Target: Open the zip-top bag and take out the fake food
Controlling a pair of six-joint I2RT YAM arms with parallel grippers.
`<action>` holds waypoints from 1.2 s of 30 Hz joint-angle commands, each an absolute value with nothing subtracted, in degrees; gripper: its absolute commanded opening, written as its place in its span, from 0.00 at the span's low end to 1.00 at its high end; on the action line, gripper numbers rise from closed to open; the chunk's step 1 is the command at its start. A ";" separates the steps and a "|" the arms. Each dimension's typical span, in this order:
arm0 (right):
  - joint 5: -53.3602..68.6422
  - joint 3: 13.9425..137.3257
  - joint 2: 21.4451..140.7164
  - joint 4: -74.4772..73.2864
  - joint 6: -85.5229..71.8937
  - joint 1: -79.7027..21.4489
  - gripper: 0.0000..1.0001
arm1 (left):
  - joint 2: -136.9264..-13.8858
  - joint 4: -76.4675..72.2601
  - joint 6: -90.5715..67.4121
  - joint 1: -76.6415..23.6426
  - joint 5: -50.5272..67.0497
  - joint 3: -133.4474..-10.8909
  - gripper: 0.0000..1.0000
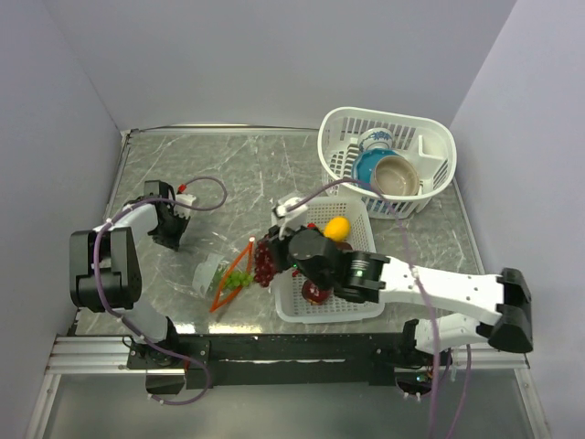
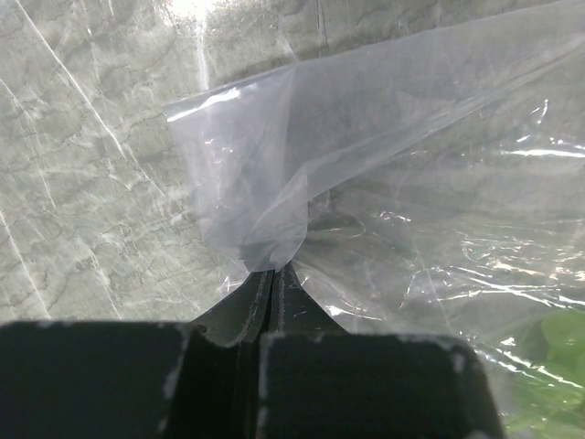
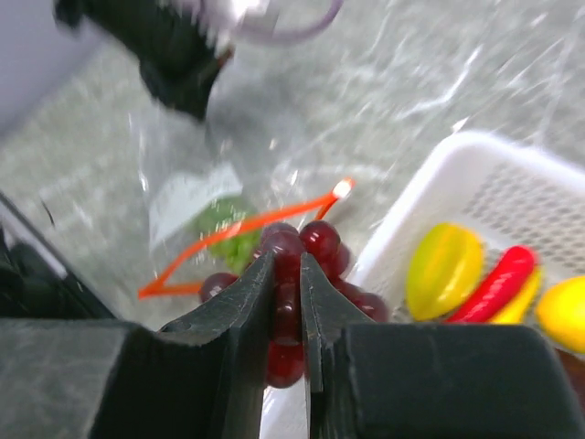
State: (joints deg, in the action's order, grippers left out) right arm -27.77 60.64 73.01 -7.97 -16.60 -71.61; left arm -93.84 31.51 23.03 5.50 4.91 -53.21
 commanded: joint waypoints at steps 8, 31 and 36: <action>-41.39 55.81 64.33 -8.87 -17.30 -64.87 0.23 | -95.71 33.66 24.35 6.59 2.99 -49.04 0.01; -34.13 61.78 81.34 -6.24 -13.53 -77.95 0.81 | -95.71 34.54 23.82 6.33 4.13 -49.92 0.01; -26.29 63.63 92.09 -0.80 -12.31 -81.12 0.78 | -95.45 34.37 24.08 6.07 3.34 -49.92 0.01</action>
State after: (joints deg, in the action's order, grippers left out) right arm -35.03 61.91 85.21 -5.10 -13.89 -79.46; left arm -92.88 30.92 23.22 5.58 4.91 -52.49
